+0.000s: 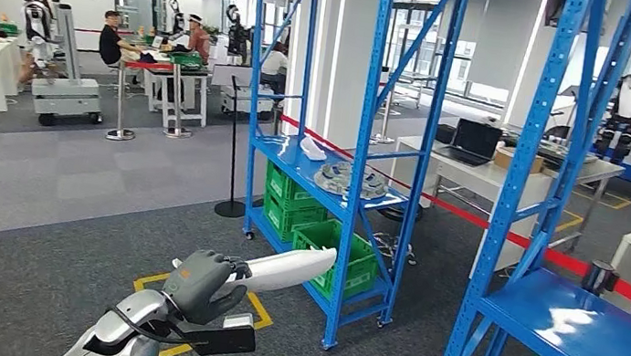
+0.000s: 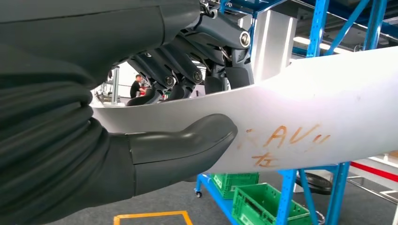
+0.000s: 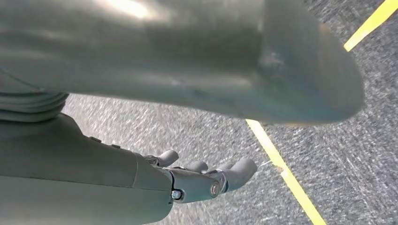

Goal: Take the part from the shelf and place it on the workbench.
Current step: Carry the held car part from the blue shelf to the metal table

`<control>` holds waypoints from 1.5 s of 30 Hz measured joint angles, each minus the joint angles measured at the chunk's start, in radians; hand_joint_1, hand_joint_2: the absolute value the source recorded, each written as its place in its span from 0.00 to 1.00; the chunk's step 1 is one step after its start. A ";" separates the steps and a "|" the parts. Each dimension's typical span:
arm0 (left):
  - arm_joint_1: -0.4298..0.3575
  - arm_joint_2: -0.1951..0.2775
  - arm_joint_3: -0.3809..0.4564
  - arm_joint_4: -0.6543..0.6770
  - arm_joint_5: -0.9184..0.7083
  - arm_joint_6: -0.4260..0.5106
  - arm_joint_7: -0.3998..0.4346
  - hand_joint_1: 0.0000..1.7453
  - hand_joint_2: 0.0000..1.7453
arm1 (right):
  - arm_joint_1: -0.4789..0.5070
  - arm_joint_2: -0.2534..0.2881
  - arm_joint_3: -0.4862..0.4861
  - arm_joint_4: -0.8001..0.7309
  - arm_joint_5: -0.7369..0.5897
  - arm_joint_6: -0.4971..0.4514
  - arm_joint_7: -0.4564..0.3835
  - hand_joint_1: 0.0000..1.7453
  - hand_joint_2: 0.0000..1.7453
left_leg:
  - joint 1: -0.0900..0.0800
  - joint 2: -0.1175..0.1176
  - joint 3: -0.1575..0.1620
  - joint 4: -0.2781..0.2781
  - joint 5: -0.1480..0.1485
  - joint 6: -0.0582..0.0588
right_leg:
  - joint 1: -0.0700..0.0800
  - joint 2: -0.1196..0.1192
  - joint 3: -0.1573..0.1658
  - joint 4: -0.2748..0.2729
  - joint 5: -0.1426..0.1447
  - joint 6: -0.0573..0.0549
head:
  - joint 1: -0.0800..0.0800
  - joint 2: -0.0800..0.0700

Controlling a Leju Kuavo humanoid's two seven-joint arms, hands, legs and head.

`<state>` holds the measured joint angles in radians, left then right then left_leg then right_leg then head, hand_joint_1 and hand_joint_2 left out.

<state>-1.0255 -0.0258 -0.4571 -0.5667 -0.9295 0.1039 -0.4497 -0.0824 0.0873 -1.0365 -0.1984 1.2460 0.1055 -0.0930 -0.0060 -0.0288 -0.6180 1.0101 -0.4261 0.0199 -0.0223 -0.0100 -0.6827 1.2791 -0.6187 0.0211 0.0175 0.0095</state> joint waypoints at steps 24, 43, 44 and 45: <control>-0.013 0.040 0.008 -0.048 0.146 -0.084 -0.101 1.00 1.00 | 0.006 0.005 0.024 0.000 0.033 0.004 0.015 0.00 0.00 | -0.017 0.087 -0.008 0.022 -0.013 -0.024 | 0.016 -0.117 0.108 -0.236 0.116 -0.028 | -0.002 0.000; -0.038 -0.026 0.010 -0.044 0.173 -0.041 -0.134 1.00 1.00 | 0.003 0.008 0.025 0.001 0.000 -0.012 0.010 0.00 0.00 | 0.006 -0.048 -0.059 0.087 -0.036 -0.056 | -0.003 0.029 0.085 -0.233 0.141 -0.033 | 0.000 0.000; -0.040 -0.028 0.010 -0.044 0.174 -0.041 -0.134 1.00 1.00 | 0.005 0.008 0.025 0.001 -0.001 -0.012 0.010 0.00 0.00 | 0.005 -0.012 -0.086 0.146 -0.068 -0.058 | -0.001 0.017 0.085 -0.234 0.141 -0.038 | -0.002 0.000; -0.040 -0.030 0.010 -0.043 0.175 -0.041 -0.135 1.00 1.00 | 0.008 0.008 0.024 0.001 -0.001 -0.012 0.010 0.00 0.00 | 0.005 0.009 -0.117 0.215 -0.101 -0.060 | 0.002 0.003 0.085 -0.234 0.140 -0.041 | -0.002 0.000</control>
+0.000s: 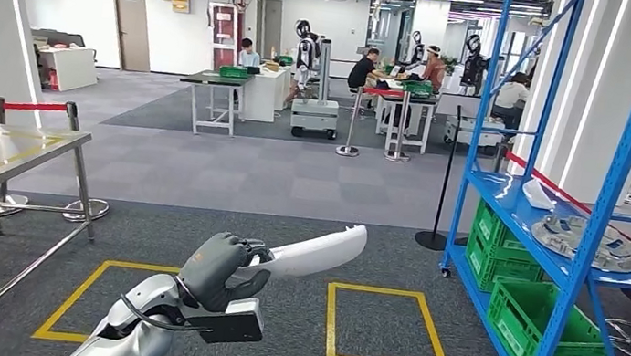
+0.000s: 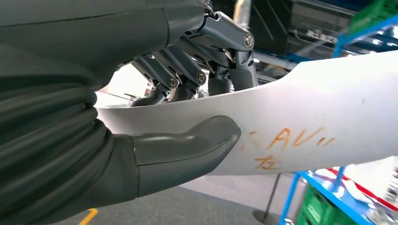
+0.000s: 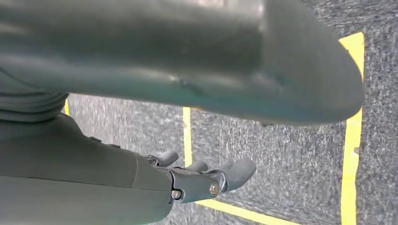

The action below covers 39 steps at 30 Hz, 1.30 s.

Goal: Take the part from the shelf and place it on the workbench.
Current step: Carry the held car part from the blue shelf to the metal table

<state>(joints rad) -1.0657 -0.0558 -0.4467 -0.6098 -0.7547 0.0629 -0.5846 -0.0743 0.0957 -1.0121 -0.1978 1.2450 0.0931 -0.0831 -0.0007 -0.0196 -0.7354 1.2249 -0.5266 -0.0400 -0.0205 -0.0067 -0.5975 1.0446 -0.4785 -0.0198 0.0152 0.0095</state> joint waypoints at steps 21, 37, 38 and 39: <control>-0.021 -0.070 0.000 0.019 -0.018 -0.045 -0.005 1.00 1.00 | 0.004 0.005 -0.027 0.000 -0.036 -0.003 0.018 0.00 0.00 | -0.001 -0.083 0.122 -0.195 0.090 0.055 | -0.004 0.040 -0.047 0.095 -0.019 0.052 | 0.006 0.000; -0.003 -0.132 0.000 0.024 -0.046 -0.068 0.012 1.00 1.00 | 0.010 0.002 -0.054 0.000 -0.054 -0.005 0.009 0.00 0.00 | -0.012 0.079 0.082 -0.130 0.073 0.026 | 0.008 -0.094 0.022 -0.007 -0.013 0.007 | 0.000 0.000; -0.004 -0.138 0.000 0.024 -0.049 -0.070 0.014 1.00 1.00 | 0.010 0.001 -0.054 0.000 -0.054 -0.006 0.011 0.00 0.00 | -0.018 0.097 0.104 -0.171 0.084 0.035 | 0.011 -0.106 0.025 -0.007 -0.017 0.012 | 0.000 0.000; -0.005 -0.144 0.000 0.024 -0.051 -0.073 0.017 1.00 1.00 | 0.010 0.000 -0.054 0.000 -0.053 -0.006 0.014 0.00 0.00 | -0.023 0.103 0.112 -0.188 0.084 0.041 | 0.013 -0.118 0.028 -0.007 -0.020 0.016 | 0.000 0.000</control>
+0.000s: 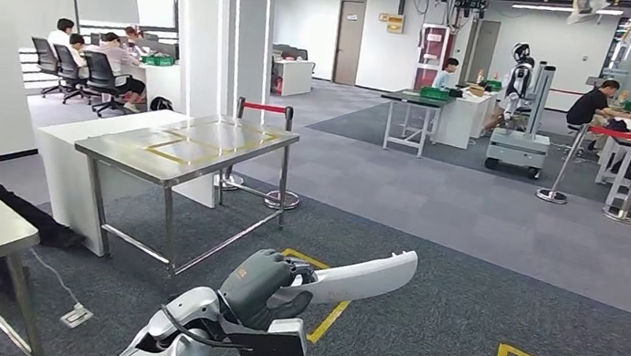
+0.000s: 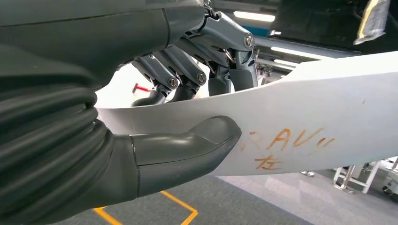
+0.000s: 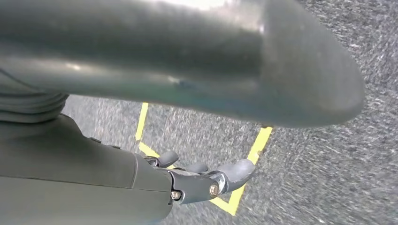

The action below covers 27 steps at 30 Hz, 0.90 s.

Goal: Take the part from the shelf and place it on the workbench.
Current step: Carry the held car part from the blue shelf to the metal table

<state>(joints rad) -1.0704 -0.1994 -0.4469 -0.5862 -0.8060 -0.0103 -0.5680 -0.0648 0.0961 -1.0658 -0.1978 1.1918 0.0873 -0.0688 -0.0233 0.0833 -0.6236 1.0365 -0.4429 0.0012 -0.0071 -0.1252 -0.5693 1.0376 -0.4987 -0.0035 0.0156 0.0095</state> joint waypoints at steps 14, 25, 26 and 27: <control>0.007 -0.026 0.000 0.008 -0.010 -0.012 0.001 1.00 1.00 | 0.001 -0.010 -0.002 -0.001 0.002 -0.006 0.000 0.00 0.00 | 0.025 -0.201 0.004 0.001 0.003 0.008 | -0.024 0.196 -0.040 0.030 0.019 0.042 | 0.006 0.000; 0.003 -0.040 -0.001 0.018 -0.021 -0.013 0.015 1.00 1.00 | 0.006 -0.008 -0.016 -0.002 0.003 -0.007 0.000 0.00 0.00 | 0.026 -0.089 -0.148 0.276 -0.102 -0.040 | -0.018 0.080 -0.016 -0.002 0.016 -0.010 | -0.001 0.000; 0.003 -0.040 -0.001 0.018 -0.022 -0.013 0.017 1.00 1.00 | 0.006 -0.008 -0.016 -0.002 0.004 -0.007 0.002 0.00 0.00 | 0.026 -0.083 -0.125 0.234 -0.073 -0.037 | -0.017 0.066 -0.013 -0.002 0.013 -0.009 | -0.001 0.000; 0.003 -0.041 -0.001 0.019 -0.023 -0.013 0.018 1.00 1.00 | 0.006 -0.008 -0.017 -0.002 0.004 -0.007 0.004 0.00 0.00 | 0.023 -0.068 -0.087 0.164 -0.038 -0.032 | -0.015 0.054 -0.008 -0.002 0.010 -0.007 | -0.001 0.000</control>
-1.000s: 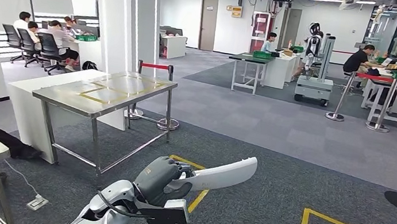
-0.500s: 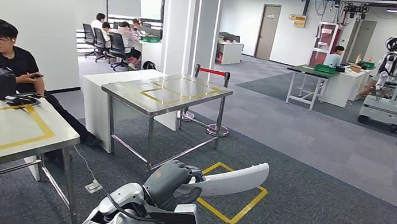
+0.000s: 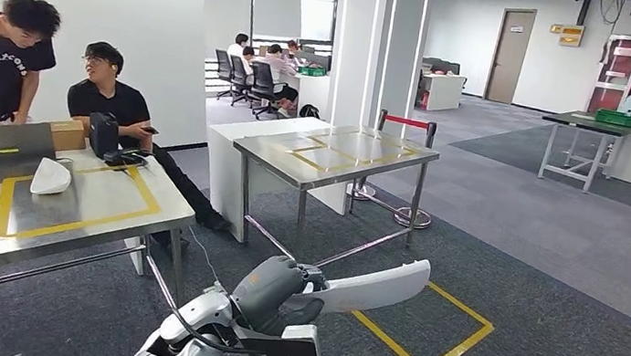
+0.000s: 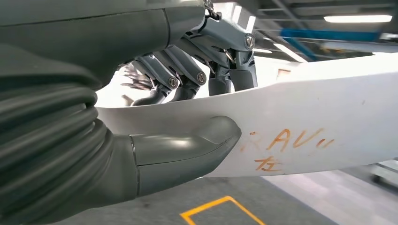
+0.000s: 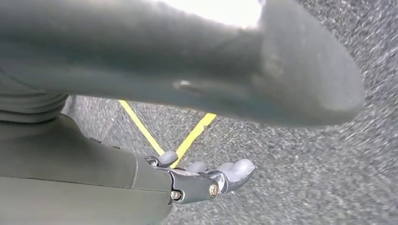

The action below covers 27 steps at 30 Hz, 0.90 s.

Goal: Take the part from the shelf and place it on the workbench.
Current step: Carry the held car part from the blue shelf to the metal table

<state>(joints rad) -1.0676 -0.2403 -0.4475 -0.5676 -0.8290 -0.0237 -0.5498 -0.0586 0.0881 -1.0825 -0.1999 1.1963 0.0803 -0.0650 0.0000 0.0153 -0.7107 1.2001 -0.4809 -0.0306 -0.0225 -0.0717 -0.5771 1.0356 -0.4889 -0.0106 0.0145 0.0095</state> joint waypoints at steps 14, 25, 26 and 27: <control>0.008 -0.014 0.000 0.015 -0.030 0.013 0.015 1.00 1.00 | -0.005 -0.005 -0.004 -0.002 0.011 0.002 0.002 0.00 0.00 | -0.002 -0.074 0.088 -0.175 0.056 0.059 | 0.003 0.071 -0.113 0.243 -0.092 0.048 | 0.007 0.000; -0.012 0.107 0.004 0.027 -0.047 0.041 0.014 1.00 1.00 | -0.007 0.002 0.001 -0.002 0.050 0.011 -0.026 0.00 0.00 | -0.004 -0.052 -0.004 -0.026 -0.012 -0.003 | -0.005 0.074 -0.003 -0.005 0.010 -0.001 | 0.001 0.000; -0.016 0.112 0.005 0.029 -0.047 0.041 0.015 1.00 1.00 | -0.005 0.002 0.001 -0.002 0.050 0.012 -0.024 0.00 0.00 | -0.003 -0.036 -0.038 0.045 -0.042 -0.006 | -0.003 0.059 -0.003 -0.005 0.009 -0.004 | 0.001 0.000; -0.018 0.117 0.005 0.032 -0.047 0.042 0.016 1.00 1.00 | -0.004 0.002 0.001 -0.002 0.050 0.013 -0.021 0.00 0.00 | -0.002 -0.028 -0.064 0.099 -0.060 -0.007 | -0.001 0.043 -0.003 -0.005 0.008 -0.005 | 0.000 0.000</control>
<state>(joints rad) -1.0853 -0.1231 -0.4420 -0.5358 -0.8763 0.0179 -0.5336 -0.0624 0.0896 -1.0815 -0.2014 1.2460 0.0933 -0.0858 -0.0017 -0.0131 -0.7745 1.2986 -0.5404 -0.0379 -0.0238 -0.0290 -0.5801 1.0306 -0.4811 -0.0157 0.0150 0.0095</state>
